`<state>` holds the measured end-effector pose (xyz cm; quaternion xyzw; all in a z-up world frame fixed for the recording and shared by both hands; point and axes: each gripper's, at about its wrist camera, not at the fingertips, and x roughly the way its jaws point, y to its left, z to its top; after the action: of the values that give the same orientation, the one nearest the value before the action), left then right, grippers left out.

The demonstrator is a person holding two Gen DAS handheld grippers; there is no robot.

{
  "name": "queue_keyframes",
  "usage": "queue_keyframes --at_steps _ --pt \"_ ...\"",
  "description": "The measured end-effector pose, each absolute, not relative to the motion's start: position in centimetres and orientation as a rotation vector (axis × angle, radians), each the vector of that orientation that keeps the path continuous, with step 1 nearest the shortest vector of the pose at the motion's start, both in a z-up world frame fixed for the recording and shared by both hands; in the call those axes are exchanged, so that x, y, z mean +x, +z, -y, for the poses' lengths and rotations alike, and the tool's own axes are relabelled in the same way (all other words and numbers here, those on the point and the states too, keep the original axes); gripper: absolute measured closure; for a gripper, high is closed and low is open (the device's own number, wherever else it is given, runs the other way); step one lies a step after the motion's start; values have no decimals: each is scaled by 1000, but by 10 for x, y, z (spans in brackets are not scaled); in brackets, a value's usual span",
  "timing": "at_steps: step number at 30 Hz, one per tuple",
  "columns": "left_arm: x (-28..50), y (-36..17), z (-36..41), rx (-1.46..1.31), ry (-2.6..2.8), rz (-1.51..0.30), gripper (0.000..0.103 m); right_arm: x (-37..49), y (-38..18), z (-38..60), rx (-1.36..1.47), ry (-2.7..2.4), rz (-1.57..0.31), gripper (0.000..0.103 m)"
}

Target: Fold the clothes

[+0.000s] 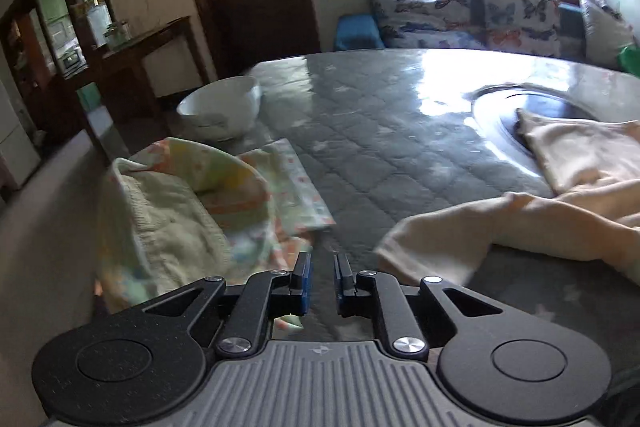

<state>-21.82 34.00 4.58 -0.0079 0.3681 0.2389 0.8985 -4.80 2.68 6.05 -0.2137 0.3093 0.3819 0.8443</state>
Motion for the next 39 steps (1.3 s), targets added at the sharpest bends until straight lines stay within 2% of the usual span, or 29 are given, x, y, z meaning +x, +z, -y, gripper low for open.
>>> queue_keyframes --at_steps 3,8,10,15,17,18,19,21,27,33,37,39 --pt "-214 40 -318 0 398 -744 76 -50 63 -29 -454 814 -647 24" --pt "-197 22 -292 74 313 -763 71 -55 66 -33 -467 834 -639 24" --pt "-190 15 -282 108 288 -775 65 -57 69 -34 -469 846 -636 23" --pt "-176 -3 -267 189 251 -805 65 -64 75 -39 -469 883 -630 23" --pt "-177 -5 -268 217 265 -804 70 -67 78 -41 -470 900 -627 23" --pt "-178 -6 -268 232 272 -804 83 -70 80 -43 -471 916 -625 23" --pt "-179 -7 -268 246 279 -804 93 -72 82 -45 -472 933 -624 23" --pt "-180 -8 -268 274 294 -803 97 -78 87 -50 -473 975 -619 23" --pt "-199 4 -277 359 406 -738 99 -95 93 -72 -505 1109 -608 25" --pt "-214 15 -290 364 490 -702 99 -108 81 -104 -554 1209 -609 34" --pt "-212 7 -292 388 505 -719 99 -108 66 -127 -570 1235 -632 42" --pt "-208 3 -293 411 518 -721 99 -108 61 -136 -579 1242 -645 52"
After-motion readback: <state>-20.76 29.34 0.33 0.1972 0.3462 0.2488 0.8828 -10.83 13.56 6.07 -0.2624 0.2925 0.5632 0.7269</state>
